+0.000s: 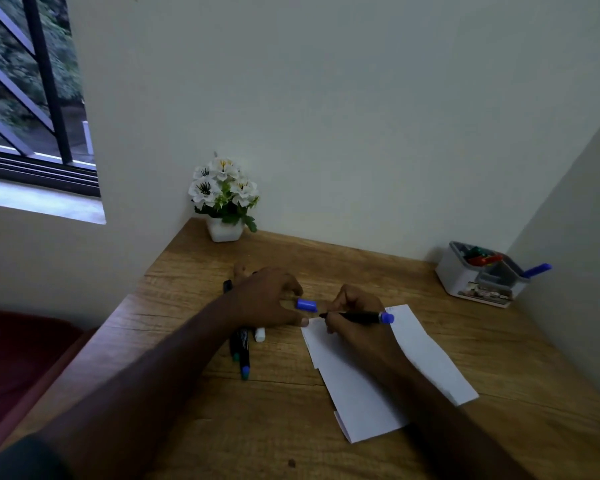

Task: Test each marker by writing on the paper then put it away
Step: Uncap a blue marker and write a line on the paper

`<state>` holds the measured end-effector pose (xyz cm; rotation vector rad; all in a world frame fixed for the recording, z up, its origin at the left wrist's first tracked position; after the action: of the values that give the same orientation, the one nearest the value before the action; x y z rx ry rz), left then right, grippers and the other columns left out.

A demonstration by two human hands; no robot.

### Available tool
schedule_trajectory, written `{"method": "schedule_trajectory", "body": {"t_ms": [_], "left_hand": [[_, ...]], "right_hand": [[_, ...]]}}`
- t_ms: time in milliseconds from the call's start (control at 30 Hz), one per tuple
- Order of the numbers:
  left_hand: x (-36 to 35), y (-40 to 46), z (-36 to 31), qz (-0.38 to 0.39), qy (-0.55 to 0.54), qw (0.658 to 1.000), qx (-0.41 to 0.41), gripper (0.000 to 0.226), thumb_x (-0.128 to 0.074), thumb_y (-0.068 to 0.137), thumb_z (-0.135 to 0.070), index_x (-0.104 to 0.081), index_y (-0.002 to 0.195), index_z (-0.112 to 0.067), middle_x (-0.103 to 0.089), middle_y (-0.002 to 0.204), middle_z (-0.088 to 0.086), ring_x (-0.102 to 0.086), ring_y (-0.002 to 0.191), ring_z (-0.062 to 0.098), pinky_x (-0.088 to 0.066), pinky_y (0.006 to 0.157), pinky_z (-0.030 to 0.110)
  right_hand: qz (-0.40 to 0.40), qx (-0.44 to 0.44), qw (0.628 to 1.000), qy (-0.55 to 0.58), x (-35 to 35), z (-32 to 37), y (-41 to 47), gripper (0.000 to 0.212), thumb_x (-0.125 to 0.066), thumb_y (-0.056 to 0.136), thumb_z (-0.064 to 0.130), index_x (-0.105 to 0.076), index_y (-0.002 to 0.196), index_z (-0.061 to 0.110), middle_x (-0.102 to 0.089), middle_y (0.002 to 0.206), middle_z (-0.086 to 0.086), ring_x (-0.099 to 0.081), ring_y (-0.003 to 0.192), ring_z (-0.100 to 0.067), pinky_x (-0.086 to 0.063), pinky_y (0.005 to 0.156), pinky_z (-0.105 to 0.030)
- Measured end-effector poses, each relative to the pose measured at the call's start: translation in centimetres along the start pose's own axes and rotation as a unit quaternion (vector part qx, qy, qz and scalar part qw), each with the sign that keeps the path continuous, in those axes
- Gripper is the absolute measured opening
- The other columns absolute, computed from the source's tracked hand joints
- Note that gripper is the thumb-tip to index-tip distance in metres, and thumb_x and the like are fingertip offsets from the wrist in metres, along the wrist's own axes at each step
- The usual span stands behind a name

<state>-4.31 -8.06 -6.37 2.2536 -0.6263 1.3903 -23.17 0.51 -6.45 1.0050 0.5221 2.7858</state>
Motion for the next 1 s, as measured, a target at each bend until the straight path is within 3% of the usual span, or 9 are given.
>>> {"method": "schedule_trajectory", "body": {"t_ms": [100,233,300,433,533,633,767,867,1000], "left_hand": [[-0.3,0.3,0.2,0.004,-0.032,0.999,-0.007,0.078,-0.051,0.052,-0.086,-0.06,0.114,-0.039,-0.053,0.124,-0.021,-0.045,0.119,0.006,-0.026,0.108,0.061],[-0.3,0.4,0.5,-0.013,-0.033,0.999,-0.006,0.082,-0.047,0.051,-0.087,-0.062,0.114,-0.037,-0.052,0.132,-0.018,-0.042,0.127,0.007,-0.019,0.109,0.064],[-0.3,0.5,0.5,-0.016,-0.03,0.999,-0.008,0.083,-0.045,0.05,-0.088,-0.063,0.114,-0.037,-0.053,0.132,-0.018,-0.043,0.127,0.008,-0.02,0.109,0.064],[-0.8,0.9,1.1,-0.019,-0.046,0.999,-0.013,0.079,-0.047,0.053,-0.088,-0.065,0.11,-0.036,-0.056,0.123,-0.018,-0.048,0.119,0.007,-0.027,0.106,0.063],[-0.6,0.8,0.9,-0.016,-0.04,0.999,-0.009,0.072,-0.054,0.059,-0.082,-0.066,0.112,-0.035,-0.054,0.13,-0.017,-0.044,0.125,0.008,-0.023,0.107,0.064],[-0.1,0.4,0.2,-0.016,-0.005,1.0,0.003,0.057,-0.064,0.073,-0.068,-0.064,0.118,-0.033,-0.05,0.139,-0.015,-0.038,0.133,0.01,-0.012,0.109,0.066],[-0.1,0.4,0.3,-0.011,-0.025,1.0,-0.008,0.057,-0.065,0.073,-0.067,-0.065,0.118,-0.031,-0.052,0.136,-0.012,-0.042,0.131,0.012,-0.019,0.11,0.059],[-0.2,0.5,0.5,-0.011,-0.018,1.0,-0.006,0.061,-0.062,0.07,-0.071,-0.065,0.117,-0.033,-0.052,0.138,-0.013,-0.041,0.131,0.012,-0.017,0.109,0.063],[-0.1,0.3,0.2,-0.01,-0.011,1.0,-0.004,0.061,-0.061,0.069,-0.073,-0.064,0.116,-0.034,-0.052,0.137,-0.014,-0.041,0.131,0.011,-0.016,0.108,0.065]], "right_hand": [[-0.031,-0.03,0.997,0.057,-1.0,0.7,0.3,0.019,-0.07,0.083,0.012,-0.063,0.068,0.002,-0.063,0.063,0.002,-0.057,0.06,-0.003,-0.047,0.061,-0.013],[-0.023,-0.06,0.995,0.075,-2.1,0.8,0.1,0.036,-0.062,0.086,-0.003,-0.051,0.059,0.016,-0.056,0.053,0.014,-0.053,0.056,0.001,-0.043,0.06,-0.01],[-0.012,-0.063,0.995,0.078,-2.0,0.7,0.1,0.036,-0.063,0.087,-0.001,-0.049,0.059,0.017,-0.056,0.053,0.016,-0.052,0.056,0.002,-0.042,0.059,-0.01],[0.004,-0.052,0.993,0.106,-2.0,1.3,-0.1,0.027,-0.066,0.08,0.015,-0.05,0.065,-0.001,-0.051,0.052,0.011,-0.049,0.054,0.001,-0.039,0.056,-0.008],[0.012,-0.048,0.993,0.103,-2.0,1.2,-0.1,0.03,-0.07,0.085,0.004,-0.05,0.069,-0.01,-0.054,0.051,0.013,-0.054,0.055,0.003,-0.041,0.057,-0.008],[0.014,-0.045,0.995,0.087,-2.0,1.2,-0.1,0.029,-0.071,0.086,0.004,-0.051,0.067,-0.006,-0.054,0.052,0.013,-0.051,0.055,0.001,-0.04,0.056,-0.01],[0.013,-0.043,0.995,0.089,-2.2,1.3,-0.1,0.031,-0.071,0.085,0.008,-0.05,0.066,-0.004,-0.052,0.052,0.013,-0.048,0.054,0.001,-0.04,0.056,-0.01],[0.013,-0.043,0.995,0.091,-2.4,1.4,-0.1,0.033,-0.069,0.08,0.021,-0.051,0.064,-0.002,-0.053,0.053,0.01,-0.048,0.055,0.0,-0.04,0.057,-0.012],[0.004,-0.047,0.997,0.06,-2.3,1.0,0.1,0.032,-0.072,0.085,0.009,-0.05,0.061,0.009,-0.052,0.052,0.012,-0.048,0.054,0.0,-0.04,0.055,-0.011]]}}
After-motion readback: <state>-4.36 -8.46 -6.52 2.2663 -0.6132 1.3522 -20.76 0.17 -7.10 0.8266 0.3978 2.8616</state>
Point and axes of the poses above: each hand's wrist, its own y-axis towards the middle knuckle, its own x-axis out of the back of the hand, z = x × y, the point moved 2 cm from there along y, towards the middle knuckle
